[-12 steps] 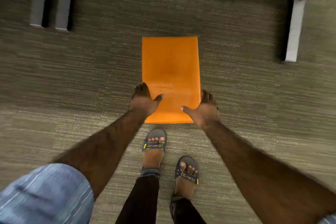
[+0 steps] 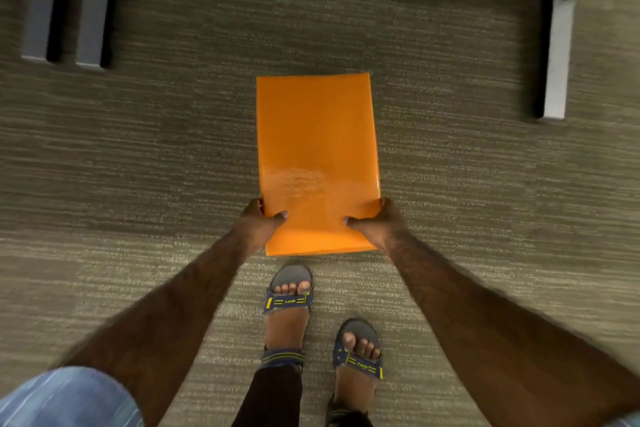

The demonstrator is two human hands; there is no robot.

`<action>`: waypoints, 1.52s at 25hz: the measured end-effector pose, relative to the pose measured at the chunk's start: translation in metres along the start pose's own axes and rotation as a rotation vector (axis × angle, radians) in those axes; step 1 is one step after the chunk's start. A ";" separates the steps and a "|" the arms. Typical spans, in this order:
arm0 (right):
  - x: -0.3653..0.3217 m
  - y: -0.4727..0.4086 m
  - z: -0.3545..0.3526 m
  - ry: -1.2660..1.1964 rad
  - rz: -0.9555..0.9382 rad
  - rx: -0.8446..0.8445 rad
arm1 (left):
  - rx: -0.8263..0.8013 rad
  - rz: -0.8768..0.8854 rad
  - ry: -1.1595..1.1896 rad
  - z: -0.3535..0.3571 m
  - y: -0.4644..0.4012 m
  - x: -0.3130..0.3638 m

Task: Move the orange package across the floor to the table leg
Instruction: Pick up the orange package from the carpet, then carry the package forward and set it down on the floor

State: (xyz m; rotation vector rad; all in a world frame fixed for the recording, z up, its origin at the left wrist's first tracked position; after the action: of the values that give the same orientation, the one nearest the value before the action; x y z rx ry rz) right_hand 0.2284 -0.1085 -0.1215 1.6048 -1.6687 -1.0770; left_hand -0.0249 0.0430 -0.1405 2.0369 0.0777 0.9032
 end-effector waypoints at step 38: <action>-0.045 -0.111 -0.137 -0.347 -0.206 -0.106 | -0.105 0.260 -0.010 0.059 -0.089 0.180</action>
State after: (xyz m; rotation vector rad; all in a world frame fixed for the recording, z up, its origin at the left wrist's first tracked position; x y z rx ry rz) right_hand 0.4069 -0.0797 -0.1409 1.6155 -1.6487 -1.5974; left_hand 0.1678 0.1230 -0.1251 1.9816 -0.2404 1.0335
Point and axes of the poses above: each hand's wrist, its own y-axis away from the middle knuckle, its own z-axis out of the palm, x = y × z, the point moved 8 cm from there along -y, towards the middle knuckle, and after that the axes turned 11 degrees about z, right-handed, at the moved point
